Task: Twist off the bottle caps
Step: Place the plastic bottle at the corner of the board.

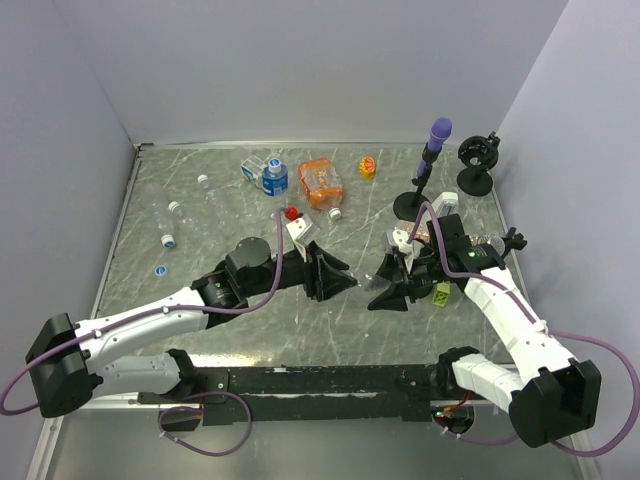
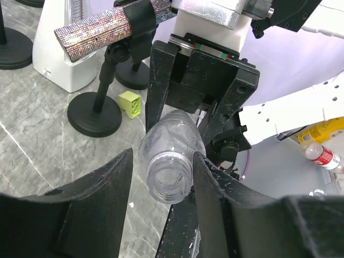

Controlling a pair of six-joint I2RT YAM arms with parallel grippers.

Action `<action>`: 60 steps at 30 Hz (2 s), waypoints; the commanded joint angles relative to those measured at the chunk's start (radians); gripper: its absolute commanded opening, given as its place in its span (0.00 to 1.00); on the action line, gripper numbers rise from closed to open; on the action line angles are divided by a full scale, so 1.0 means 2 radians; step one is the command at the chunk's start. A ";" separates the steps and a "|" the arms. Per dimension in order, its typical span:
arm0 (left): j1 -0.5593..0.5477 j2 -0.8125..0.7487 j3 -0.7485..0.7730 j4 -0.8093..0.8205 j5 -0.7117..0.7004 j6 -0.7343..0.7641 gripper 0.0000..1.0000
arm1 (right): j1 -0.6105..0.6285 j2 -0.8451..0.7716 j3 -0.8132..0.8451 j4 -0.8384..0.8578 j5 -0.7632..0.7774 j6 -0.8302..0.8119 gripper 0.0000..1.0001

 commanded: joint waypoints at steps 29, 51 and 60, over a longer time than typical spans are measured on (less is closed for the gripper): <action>0.000 0.006 0.025 -0.006 0.024 -0.015 0.52 | -0.007 0.007 -0.002 0.003 -0.031 -0.019 0.00; 0.001 -0.104 0.015 -0.164 -0.070 -0.028 0.01 | -0.032 -0.019 0.009 0.009 -0.041 0.011 0.99; 0.025 -0.204 0.129 -0.500 -0.286 -0.085 0.01 | -0.062 -0.052 0.004 0.021 -0.037 0.021 0.99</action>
